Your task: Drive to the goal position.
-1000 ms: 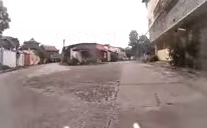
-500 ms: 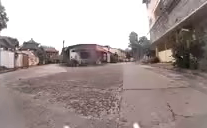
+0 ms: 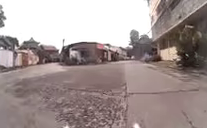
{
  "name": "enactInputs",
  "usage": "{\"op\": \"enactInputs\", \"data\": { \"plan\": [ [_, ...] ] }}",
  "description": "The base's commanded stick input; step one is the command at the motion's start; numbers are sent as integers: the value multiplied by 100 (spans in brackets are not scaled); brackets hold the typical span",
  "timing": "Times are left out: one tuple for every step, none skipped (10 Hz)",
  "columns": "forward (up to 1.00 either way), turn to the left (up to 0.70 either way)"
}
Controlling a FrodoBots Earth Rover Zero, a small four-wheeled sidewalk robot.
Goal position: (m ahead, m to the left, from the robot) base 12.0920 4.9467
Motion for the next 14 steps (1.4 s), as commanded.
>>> {"op": "enactInputs", "data": {
  "plan": [
    [70,0],
    [70,0],
    [70,0],
    [70,0],
    [70,0],
    [70,0],
    [70,0],
    [70,0],
    [70,0],
    [70,0],
    [70,0],
    [70,0],
    [70,0],
    [70,0]
  ]
}}
